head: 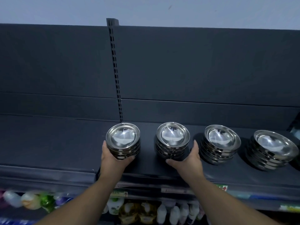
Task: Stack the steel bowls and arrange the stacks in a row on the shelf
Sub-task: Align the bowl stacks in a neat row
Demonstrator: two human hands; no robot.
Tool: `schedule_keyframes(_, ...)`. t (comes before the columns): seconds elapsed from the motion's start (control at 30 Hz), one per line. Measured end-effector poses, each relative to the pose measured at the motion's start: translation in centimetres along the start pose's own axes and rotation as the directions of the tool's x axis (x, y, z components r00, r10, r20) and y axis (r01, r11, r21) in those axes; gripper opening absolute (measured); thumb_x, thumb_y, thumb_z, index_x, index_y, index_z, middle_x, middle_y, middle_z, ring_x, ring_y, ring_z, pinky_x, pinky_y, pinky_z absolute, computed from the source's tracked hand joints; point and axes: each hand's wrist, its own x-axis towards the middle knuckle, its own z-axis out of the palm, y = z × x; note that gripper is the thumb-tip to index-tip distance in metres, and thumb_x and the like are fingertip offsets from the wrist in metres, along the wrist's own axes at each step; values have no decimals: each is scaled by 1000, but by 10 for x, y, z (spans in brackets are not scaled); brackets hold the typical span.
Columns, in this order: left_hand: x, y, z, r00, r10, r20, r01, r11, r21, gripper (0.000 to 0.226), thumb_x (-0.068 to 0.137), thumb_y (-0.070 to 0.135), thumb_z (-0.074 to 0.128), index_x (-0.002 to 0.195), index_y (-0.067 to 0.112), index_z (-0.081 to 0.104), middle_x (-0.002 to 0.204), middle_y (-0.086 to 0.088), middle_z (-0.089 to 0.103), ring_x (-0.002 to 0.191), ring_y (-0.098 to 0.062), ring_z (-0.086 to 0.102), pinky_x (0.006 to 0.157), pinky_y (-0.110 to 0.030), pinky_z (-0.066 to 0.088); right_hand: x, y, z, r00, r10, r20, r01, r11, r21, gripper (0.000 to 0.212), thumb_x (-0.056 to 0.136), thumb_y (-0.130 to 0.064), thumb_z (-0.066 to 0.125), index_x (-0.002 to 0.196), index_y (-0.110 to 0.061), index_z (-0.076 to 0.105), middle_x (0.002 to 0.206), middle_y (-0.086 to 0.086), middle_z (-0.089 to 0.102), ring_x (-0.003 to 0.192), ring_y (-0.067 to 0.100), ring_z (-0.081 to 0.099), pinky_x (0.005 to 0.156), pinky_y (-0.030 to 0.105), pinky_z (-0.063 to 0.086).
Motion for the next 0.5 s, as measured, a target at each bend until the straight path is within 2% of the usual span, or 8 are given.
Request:
schedule_keyframes(0.17,9,-3,9,998,51,24,-51,999,-3,119,54,30,92,146,31,18,142,-1,46,127,-22,47,104,-41,41,6,3,5,1000,-4,-6,4,1000,10,130,56,-29,92,152,-26,4,154,8,32,139,26,35,114,39,33)
schedule_keyframes(0.27,13,-3,15,995,87,43,-85,996,-38,115,54,26,92,145,30,21,139,1,48,125,-20,49,104,-40,42,9,5,6,1000,-14,-16,14,1000,-1,122,59,-27,90,152,-23,10,151,6,37,137,25,39,112,39,35)
schedule_keyframes(0.37,17,-1,19,992,111,66,-107,992,-60,111,56,22,92,144,28,24,134,3,51,123,-17,49,101,-35,42,10,5,9,997,-62,-41,60,997,-49,109,58,-27,89,146,-23,25,141,3,48,129,22,46,108,37,40)
schedule_keyframes(0.5,19,0,23,989,121,83,-116,991,-66,109,57,20,91,143,28,25,135,2,51,123,-16,49,99,-31,40,11,1,10,995,-91,-35,87,990,-110,83,61,-29,88,130,-21,42,126,1,56,118,18,51,97,28,42)
